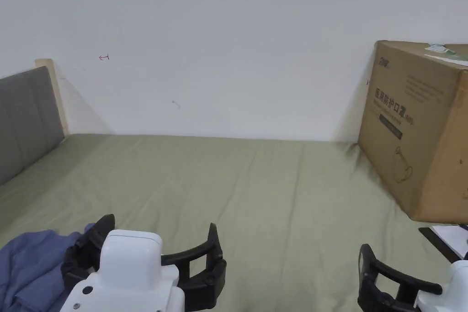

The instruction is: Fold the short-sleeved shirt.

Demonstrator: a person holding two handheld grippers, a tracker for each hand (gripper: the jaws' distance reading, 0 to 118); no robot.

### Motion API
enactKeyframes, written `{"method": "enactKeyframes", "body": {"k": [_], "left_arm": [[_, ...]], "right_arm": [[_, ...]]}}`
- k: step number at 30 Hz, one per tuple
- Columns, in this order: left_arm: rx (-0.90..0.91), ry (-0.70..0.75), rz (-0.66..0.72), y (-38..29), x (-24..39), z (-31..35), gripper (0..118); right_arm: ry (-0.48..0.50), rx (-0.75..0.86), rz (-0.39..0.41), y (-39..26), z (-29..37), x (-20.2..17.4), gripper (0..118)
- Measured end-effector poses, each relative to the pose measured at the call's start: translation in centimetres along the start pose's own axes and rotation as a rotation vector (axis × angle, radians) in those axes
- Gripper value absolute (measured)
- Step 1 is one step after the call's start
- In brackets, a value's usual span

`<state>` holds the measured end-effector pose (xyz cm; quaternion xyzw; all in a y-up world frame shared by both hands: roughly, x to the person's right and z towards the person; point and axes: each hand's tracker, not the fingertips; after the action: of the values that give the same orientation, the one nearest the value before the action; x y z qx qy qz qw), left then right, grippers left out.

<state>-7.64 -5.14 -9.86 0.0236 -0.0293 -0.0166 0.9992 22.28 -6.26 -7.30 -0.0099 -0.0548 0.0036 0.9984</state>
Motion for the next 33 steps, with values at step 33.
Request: {"method": "enactKeyframes", "body": {"k": [33], "left_arm": [[0.017,0.214,-1.106,-3.2,3.5,-2.4,118]], "right_arm": [[-0.084,-0.474,-1.329,-7.1,-4.1,6.9,118]]}}
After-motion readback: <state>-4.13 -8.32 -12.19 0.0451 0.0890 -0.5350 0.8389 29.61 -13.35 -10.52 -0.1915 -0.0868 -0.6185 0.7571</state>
